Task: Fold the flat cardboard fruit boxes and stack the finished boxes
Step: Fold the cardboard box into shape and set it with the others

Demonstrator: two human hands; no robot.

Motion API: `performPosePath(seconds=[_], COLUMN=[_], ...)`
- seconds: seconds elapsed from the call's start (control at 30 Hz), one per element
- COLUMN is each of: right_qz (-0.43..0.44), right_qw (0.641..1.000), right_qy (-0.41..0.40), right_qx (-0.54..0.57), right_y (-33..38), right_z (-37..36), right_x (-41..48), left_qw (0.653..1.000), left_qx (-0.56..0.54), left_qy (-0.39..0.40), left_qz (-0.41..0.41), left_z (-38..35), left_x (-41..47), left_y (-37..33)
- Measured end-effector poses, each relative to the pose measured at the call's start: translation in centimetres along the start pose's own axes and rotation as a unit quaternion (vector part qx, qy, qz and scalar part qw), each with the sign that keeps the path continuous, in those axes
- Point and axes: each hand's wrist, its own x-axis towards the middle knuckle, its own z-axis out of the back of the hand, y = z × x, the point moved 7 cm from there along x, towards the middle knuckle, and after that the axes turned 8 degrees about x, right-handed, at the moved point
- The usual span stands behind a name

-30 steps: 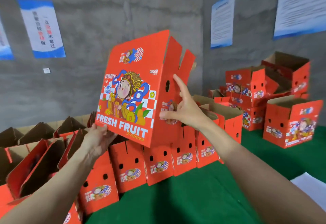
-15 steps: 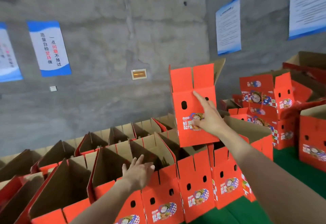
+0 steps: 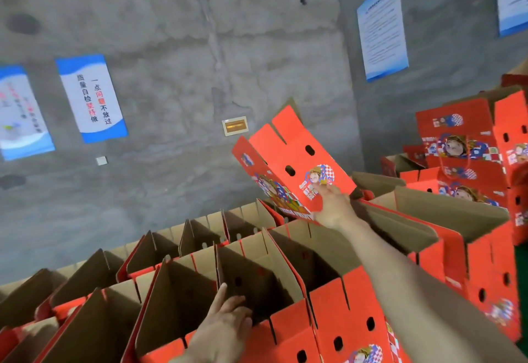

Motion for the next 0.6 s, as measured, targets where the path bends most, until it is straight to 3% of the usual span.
performPosePath(seconds=[0.07, 0.1, 0.17, 0.23, 0.37, 0.5, 0.6], right_qz=[-0.038, -0.056, -0.082, -0.088, -0.026, -0.013, -0.029], right_qw=[0.999, 0.998, 0.995, 0.994, 0.995, 0.979, 0.982], right_qy=[0.003, 0.016, 0.052, 0.055, -0.019, 0.148, 0.128], right_qx=[-0.004, 0.003, -0.004, -0.037, -0.094, -0.139, -0.135], right_y=[-1.6, -2.4, -3.4, -3.0, -0.4, 1.0, 2.8], right_z=[-2.8, -4.0, -6.0, -6.8, -6.9, -9.6, -9.8], right_x=[-1.2, -1.6, -1.8, -1.7, -1.0, -0.9, -1.7], left_qw=[0.995, 0.99, 0.989, 0.974, 0.965, 0.956, 0.954], left_qx=[-0.013, -0.071, -0.088, -0.136, -0.182, -0.202, -0.214], left_qy=[0.097, 0.112, 0.064, 0.114, 0.12, 0.153, 0.151], left_qz=[0.017, 0.046, 0.102, 0.139, 0.149, 0.148, 0.148], left_z=[-0.5, -0.4, -1.6, -2.7, -2.8, -3.3, -3.4], left_x=[-0.8, -0.7, 0.1, -0.4, -0.8, -1.1, -1.1], left_y=[-0.8, -0.6, 0.5, 0.7, 0.9, 1.1, 1.1])
